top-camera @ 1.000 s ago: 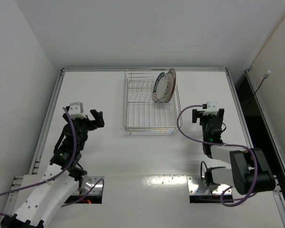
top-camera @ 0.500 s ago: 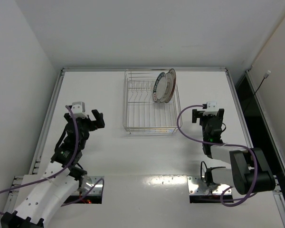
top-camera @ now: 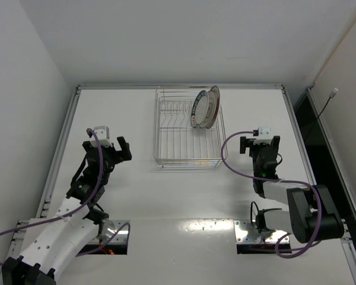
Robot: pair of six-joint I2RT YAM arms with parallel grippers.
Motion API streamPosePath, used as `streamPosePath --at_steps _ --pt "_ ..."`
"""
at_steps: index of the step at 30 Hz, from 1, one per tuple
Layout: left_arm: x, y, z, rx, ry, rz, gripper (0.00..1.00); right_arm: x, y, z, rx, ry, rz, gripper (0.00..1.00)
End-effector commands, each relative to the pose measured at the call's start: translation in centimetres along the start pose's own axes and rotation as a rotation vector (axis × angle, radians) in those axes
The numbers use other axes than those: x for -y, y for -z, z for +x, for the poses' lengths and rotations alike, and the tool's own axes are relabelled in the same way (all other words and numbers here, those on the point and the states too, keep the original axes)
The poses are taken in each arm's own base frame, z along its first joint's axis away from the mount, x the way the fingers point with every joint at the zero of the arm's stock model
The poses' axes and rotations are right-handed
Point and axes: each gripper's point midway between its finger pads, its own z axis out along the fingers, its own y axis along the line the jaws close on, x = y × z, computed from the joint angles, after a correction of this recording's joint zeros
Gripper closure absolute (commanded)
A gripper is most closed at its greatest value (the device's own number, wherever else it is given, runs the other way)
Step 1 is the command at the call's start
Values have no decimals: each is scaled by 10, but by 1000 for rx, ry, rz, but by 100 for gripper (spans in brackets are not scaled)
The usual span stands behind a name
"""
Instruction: Load the plates into the dish rack
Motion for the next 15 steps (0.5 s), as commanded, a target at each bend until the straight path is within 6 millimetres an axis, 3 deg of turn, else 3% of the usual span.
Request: streamPosePath --at_steps 1,15 --pt "8 2 -23 53 5 20 1 0 -8 -24 73 -41 0 1" --pt "9 2 -22 50 5 29 1 0 -8 -24 73 -41 0 1"
